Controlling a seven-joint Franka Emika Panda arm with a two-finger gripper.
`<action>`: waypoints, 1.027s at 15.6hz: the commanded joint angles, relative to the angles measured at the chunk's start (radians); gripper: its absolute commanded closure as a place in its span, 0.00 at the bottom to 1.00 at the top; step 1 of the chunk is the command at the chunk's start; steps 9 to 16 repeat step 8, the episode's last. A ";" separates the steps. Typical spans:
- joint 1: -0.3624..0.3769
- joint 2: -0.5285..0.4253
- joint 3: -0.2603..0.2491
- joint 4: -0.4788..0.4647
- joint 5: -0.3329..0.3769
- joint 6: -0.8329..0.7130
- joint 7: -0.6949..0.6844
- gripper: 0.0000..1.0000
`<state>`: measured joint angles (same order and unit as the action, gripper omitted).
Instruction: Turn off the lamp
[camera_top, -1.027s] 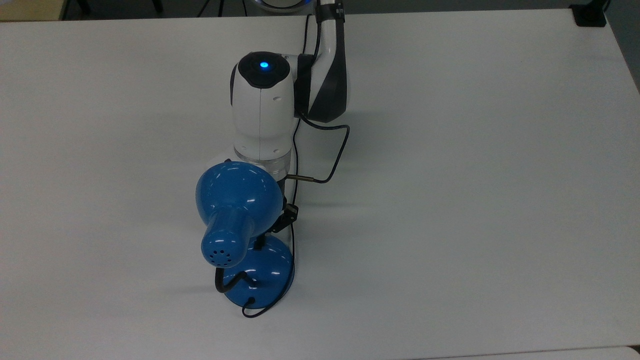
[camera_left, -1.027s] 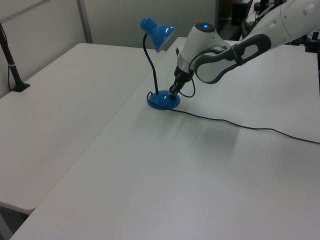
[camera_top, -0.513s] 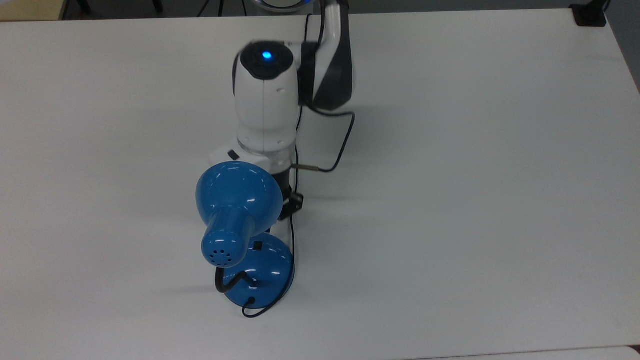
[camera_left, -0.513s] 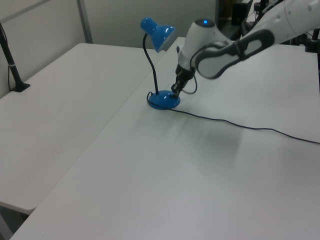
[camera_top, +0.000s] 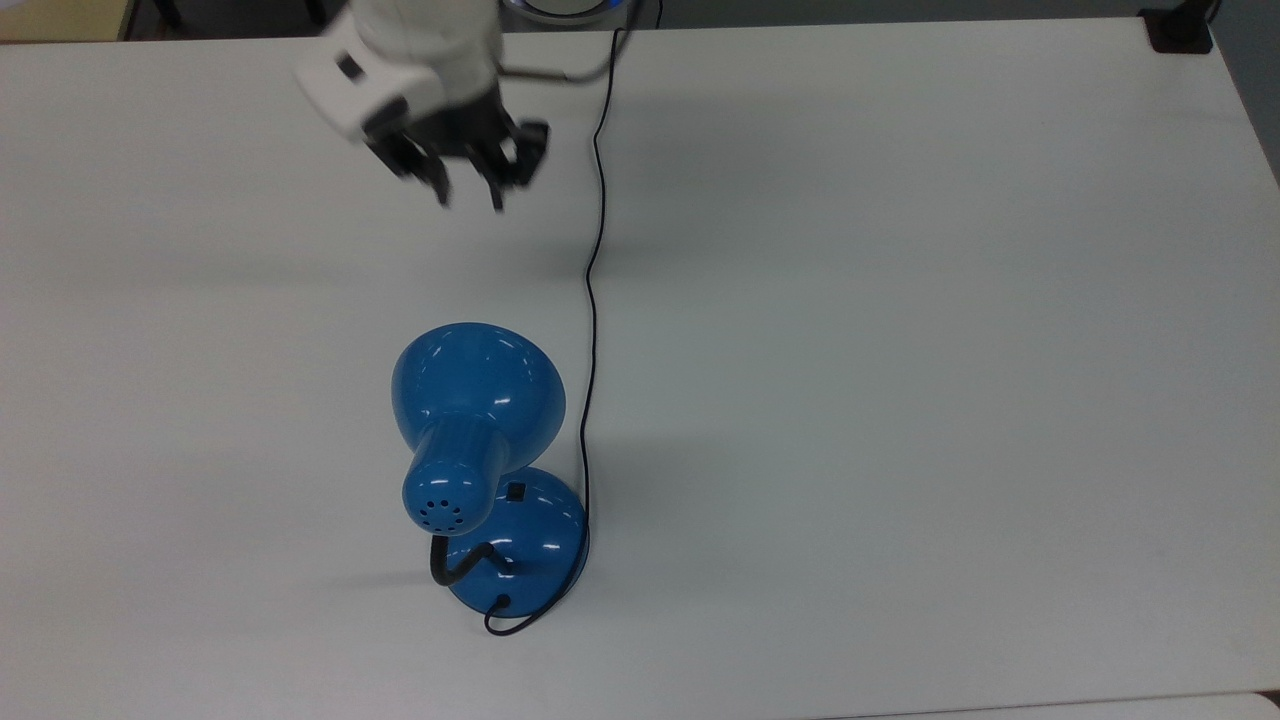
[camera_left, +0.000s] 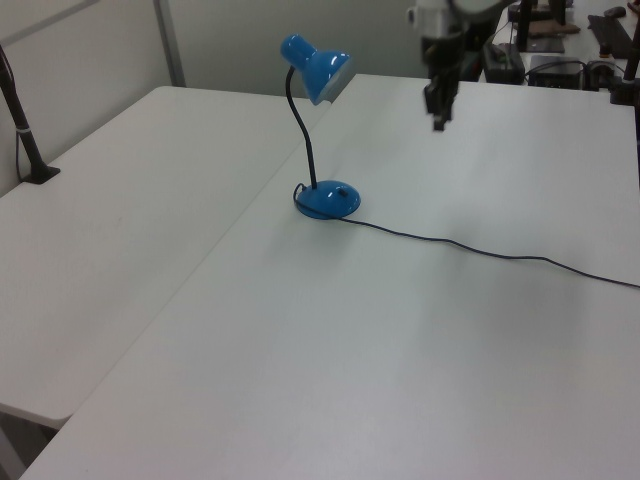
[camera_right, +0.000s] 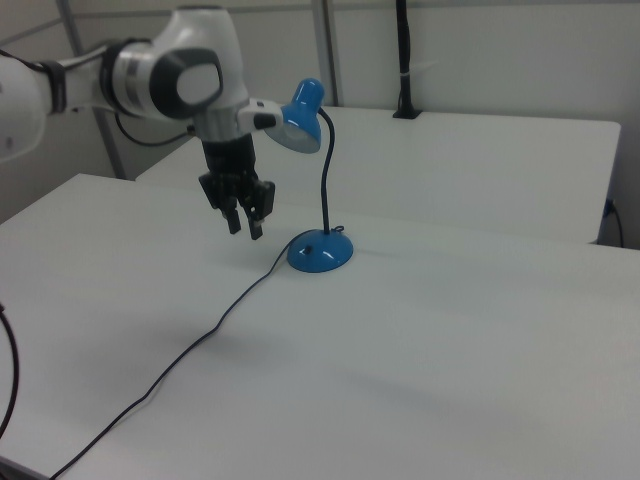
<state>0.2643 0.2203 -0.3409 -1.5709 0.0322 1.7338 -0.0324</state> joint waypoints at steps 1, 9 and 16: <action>-0.022 -0.116 0.000 -0.058 -0.057 -0.082 -0.105 0.00; -0.043 -0.134 -0.015 -0.035 -0.048 -0.120 -0.106 0.00; -0.043 -0.134 -0.015 -0.035 -0.048 -0.120 -0.106 0.00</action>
